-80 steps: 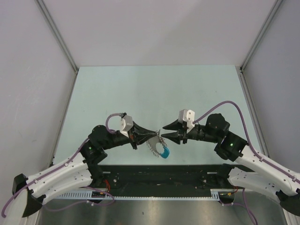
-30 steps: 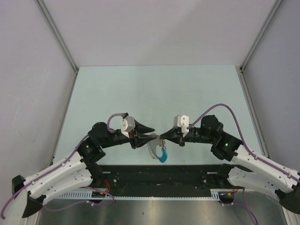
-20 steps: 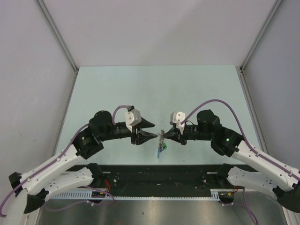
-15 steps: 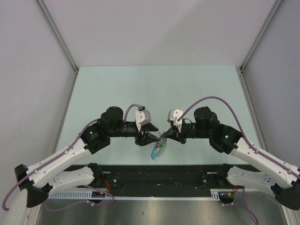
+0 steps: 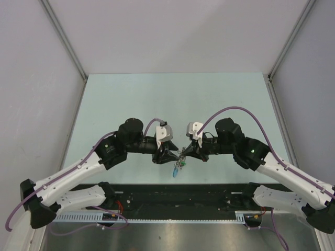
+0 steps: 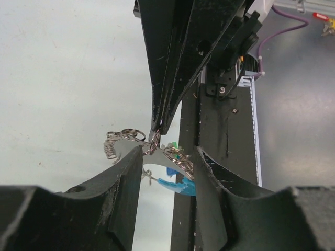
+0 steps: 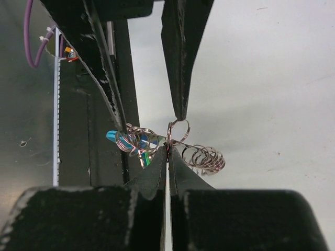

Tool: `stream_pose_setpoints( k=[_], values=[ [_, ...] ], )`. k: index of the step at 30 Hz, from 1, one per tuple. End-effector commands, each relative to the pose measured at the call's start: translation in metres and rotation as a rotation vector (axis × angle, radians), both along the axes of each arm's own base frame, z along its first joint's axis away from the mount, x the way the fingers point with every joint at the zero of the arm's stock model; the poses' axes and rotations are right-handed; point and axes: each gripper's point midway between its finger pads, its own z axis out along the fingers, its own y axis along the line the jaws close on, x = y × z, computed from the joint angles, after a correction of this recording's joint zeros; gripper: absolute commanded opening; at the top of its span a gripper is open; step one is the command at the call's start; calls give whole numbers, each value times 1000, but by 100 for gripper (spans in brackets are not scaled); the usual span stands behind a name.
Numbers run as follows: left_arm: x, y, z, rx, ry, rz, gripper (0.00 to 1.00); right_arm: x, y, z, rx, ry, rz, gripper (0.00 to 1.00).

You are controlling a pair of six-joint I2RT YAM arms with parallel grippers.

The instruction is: Remove the keys from the keyring

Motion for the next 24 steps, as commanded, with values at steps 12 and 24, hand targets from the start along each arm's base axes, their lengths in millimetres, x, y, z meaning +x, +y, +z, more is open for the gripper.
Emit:
stream_pose_setpoints(
  k=[12,24],
  values=[
    [4,-10,6,-16,-25,-45,42,-5,7,36,92,-32,50,0],
    [1,-15,7,-20,-36,-92,38,-9,8,36,94,-31,71,0]
  ],
)
